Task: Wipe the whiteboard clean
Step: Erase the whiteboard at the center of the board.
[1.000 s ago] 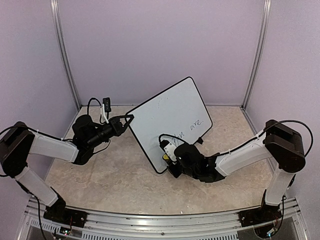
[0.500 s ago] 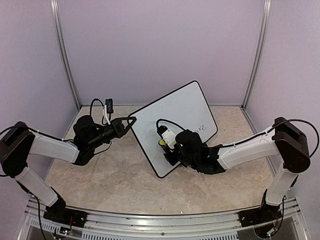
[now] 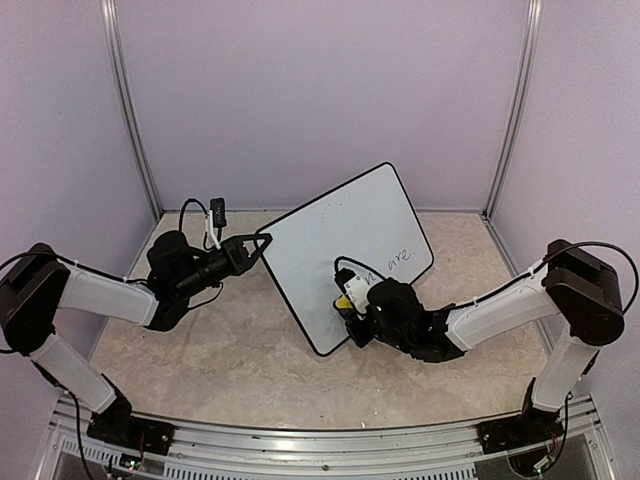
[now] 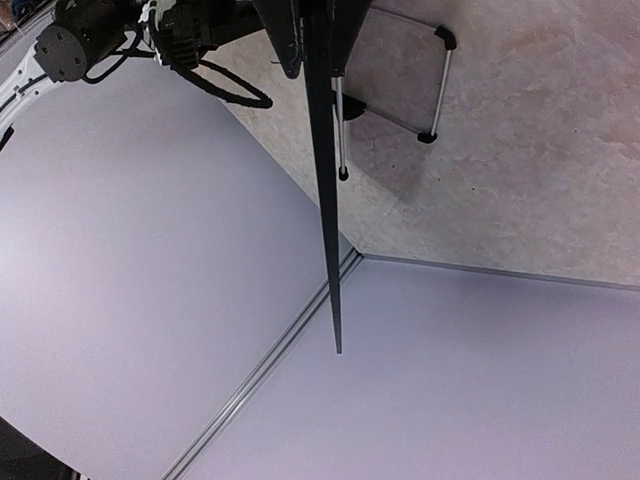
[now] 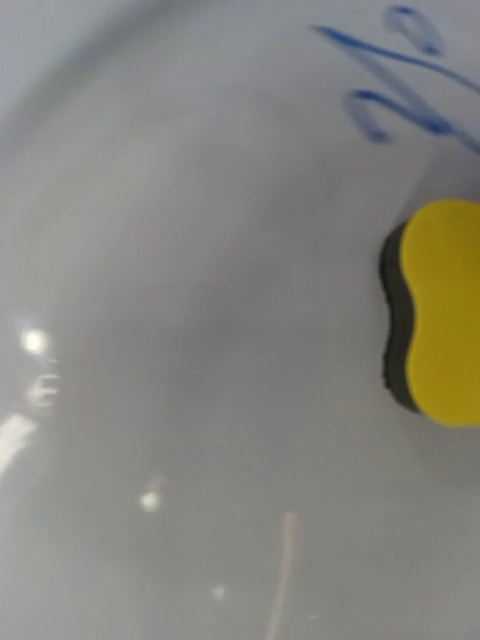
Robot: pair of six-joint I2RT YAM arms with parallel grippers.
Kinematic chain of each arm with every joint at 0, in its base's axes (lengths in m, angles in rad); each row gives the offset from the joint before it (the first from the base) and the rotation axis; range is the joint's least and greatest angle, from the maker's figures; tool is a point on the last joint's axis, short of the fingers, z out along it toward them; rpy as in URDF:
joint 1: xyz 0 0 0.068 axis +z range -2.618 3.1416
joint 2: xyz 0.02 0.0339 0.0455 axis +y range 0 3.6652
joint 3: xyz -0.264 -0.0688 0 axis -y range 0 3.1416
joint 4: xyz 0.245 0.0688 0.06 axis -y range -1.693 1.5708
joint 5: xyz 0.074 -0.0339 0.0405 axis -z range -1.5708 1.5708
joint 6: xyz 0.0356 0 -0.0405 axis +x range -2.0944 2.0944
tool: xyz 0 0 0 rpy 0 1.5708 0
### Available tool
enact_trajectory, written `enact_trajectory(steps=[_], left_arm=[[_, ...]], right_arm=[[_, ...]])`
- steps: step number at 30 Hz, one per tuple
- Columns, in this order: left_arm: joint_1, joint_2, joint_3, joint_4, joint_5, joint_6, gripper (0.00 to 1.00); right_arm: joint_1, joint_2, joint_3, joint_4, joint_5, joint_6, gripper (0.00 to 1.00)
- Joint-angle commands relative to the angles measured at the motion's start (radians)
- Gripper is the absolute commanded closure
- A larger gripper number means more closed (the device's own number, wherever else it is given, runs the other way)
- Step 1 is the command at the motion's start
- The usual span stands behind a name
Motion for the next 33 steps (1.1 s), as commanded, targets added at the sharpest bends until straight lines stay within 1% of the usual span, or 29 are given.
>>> enact_trajectory(steps=[1,12,20,26,29,33], left_arm=[[-0.025,-0.02,0.007,0.105,0.109,-0.001,1.0],[-0.026,-0.024,0.008,0.102,0.108,-0.001,1.0],[-0.025,-0.019,0.008,0.104,0.109,-0.002,1.0],[-0.025,-0.022,0.007,0.103,0.107,-0.001,1.0],[-0.026,-0.014,0.008,0.111,0.11,-0.006,1.0],[-0.026,-0.022,0.007,0.103,0.107,-0.001,1.0]], right_arm=[[-0.019,-0.003,-0.064,-0.075,-0.014,0.058,1.0],[0.006,-0.022,-0.093,-0.09,-0.014,0.052,1.0],[0.067,-0.03,0.008,-0.096,-0.001,-0.025,1.0],[0.074,-0.054,0.02,-0.103,0.035,-0.029,1.0],[0.074,-0.029,0.021,-0.114,0.06,-0.034,1.0],[0.072,0.01,-0.016,-0.115,0.055,-0.012,1.0]])
